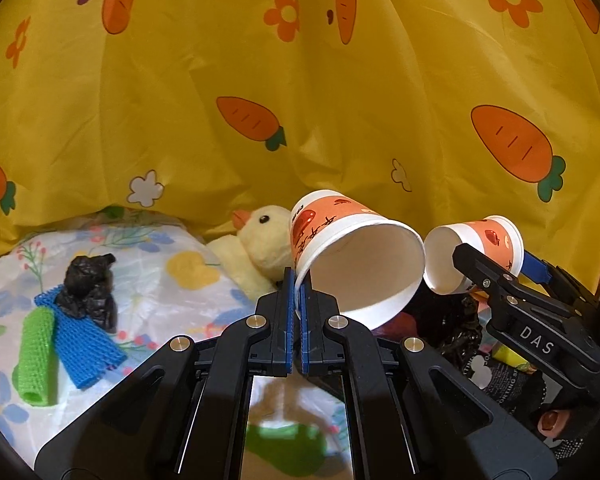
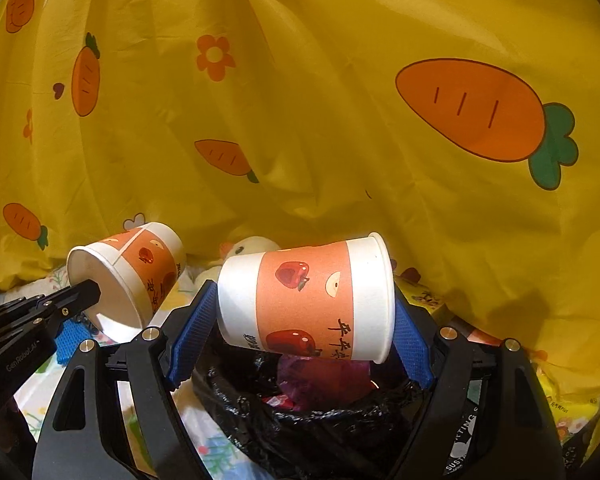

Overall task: Collect trash
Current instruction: 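Carry both paper cups over the black trash bin, then open both tools to release the cups into the bin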

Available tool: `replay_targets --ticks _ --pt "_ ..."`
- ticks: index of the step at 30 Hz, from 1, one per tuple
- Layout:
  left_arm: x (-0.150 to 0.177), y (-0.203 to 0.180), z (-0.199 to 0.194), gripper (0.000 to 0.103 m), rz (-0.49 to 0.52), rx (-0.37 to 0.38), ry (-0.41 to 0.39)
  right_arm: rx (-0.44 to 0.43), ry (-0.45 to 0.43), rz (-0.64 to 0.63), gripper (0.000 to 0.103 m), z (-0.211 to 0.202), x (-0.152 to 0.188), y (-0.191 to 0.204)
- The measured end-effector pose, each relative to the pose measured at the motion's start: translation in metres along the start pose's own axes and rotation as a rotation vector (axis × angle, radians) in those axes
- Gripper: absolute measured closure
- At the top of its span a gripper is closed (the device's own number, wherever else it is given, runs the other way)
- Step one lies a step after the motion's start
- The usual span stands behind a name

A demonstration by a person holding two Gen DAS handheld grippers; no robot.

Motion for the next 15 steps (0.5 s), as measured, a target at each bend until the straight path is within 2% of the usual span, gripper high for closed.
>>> replay_targets --ticks 10,15 --pt "0.004 -0.029 0.057 0.101 0.003 0.094 0.077 0.059 -0.006 0.042 0.025 0.017 -0.009 -0.024" --pt "0.010 -0.039 0.075 0.101 0.023 0.117 0.113 0.074 0.000 0.059 0.025 0.023 -0.010 -0.029"
Point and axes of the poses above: each gripper's, at about its wrist camera, not at the fingertips, and z roughly the way its jaws point, y to its left, x to its underside, the point moved 3 cm from there along z, roughly the way its jaws point
